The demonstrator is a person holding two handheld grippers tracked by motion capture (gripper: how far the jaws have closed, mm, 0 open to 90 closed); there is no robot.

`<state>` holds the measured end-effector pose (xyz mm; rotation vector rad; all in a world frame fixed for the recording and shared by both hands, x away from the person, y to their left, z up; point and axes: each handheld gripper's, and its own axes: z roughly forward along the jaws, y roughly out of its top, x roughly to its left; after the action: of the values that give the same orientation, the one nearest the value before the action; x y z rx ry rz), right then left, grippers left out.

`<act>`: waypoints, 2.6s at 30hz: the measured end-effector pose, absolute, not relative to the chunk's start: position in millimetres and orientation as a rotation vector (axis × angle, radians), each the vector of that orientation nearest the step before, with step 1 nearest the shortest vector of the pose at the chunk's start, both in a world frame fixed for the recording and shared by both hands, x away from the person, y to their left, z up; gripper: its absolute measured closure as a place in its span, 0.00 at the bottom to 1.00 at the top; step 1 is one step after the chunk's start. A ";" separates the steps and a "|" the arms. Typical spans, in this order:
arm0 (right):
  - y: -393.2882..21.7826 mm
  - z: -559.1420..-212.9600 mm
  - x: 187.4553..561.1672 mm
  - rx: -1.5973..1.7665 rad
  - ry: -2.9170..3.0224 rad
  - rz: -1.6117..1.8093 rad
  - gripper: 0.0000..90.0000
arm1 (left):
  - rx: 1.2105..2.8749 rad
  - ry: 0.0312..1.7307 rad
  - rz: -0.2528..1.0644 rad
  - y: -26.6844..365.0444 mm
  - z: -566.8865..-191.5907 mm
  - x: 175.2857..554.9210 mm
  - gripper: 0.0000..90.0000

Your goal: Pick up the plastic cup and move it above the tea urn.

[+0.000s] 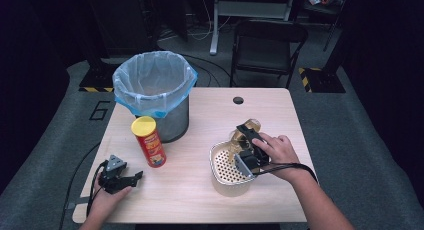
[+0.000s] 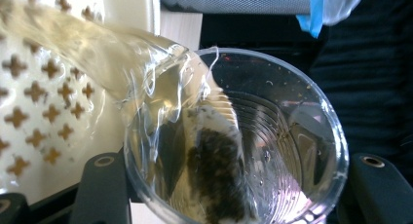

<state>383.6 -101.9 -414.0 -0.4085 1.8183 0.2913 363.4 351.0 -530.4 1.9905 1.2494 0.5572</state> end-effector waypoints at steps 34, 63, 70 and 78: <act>-92.4 -415.2 366.1 -0.654 1.626 0.080 0.41 | 1.992 1.248 0.556 351.1 -530.3 363.5 0.25; -93.1 -412.2 360.7 -0.692 1.583 0.076 0.41 | 2.002 1.248 0.547 351.5 -529.6 363.3 0.25; -91.8 -411.7 358.5 -0.707 1.557 0.064 0.41 | 2.002 1.247 0.547 351.5 -529.6 363.4 0.25; -87.0 -411.4 354.8 -0.803 1.531 -0.051 0.41 | 1.992 1.246 0.553 350.7 -530.3 362.3 0.25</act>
<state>354.8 -87.0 -411.4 -0.8026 1.5309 -0.0512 362.3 350.7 -530.3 1.9919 1.2458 0.5532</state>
